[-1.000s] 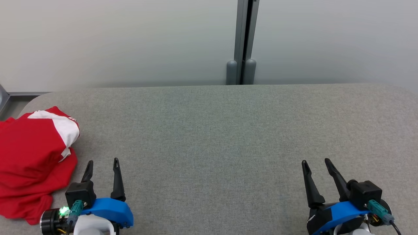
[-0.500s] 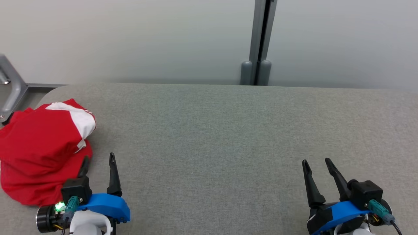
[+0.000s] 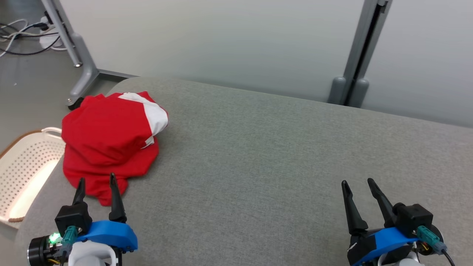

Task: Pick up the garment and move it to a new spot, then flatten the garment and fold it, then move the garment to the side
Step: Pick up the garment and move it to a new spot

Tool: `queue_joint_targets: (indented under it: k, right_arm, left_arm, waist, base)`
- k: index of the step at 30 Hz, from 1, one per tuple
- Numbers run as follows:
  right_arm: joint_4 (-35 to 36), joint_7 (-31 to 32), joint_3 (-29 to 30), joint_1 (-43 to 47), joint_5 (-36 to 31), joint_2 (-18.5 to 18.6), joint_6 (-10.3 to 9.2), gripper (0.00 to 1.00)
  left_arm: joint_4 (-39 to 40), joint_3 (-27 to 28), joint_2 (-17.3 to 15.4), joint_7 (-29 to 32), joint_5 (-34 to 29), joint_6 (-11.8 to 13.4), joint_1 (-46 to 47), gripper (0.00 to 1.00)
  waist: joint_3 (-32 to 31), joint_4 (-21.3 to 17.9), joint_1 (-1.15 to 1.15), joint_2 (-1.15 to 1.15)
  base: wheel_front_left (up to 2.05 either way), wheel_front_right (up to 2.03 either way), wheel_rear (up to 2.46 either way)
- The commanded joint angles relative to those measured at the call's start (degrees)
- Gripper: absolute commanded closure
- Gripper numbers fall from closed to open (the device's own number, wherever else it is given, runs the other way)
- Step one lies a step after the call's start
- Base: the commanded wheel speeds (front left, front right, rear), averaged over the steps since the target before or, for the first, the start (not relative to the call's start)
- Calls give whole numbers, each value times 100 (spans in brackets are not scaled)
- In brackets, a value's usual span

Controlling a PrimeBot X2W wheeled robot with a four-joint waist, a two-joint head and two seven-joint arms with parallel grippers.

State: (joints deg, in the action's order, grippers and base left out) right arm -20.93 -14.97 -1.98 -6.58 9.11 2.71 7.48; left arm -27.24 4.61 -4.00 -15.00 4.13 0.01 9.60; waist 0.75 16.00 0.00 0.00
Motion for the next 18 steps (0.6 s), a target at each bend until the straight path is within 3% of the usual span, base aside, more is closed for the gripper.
queue_joint_targets:
  k: [1,18]
  right_arm:
    - [32,-34,13,-17,-49,32,3,0]
    - [27,-33,22,-25,-39,34,3,0]
  left_arm:
    - [58,12,-34,-28,15,23,-9,0]
    - [424,253,-85,-28,-16,58,-272,0]
  waist:
    - [84,184,0,0]
    - [61,1331,0,0]
  base:
    - [0,0,0]
    - [0,0,0]
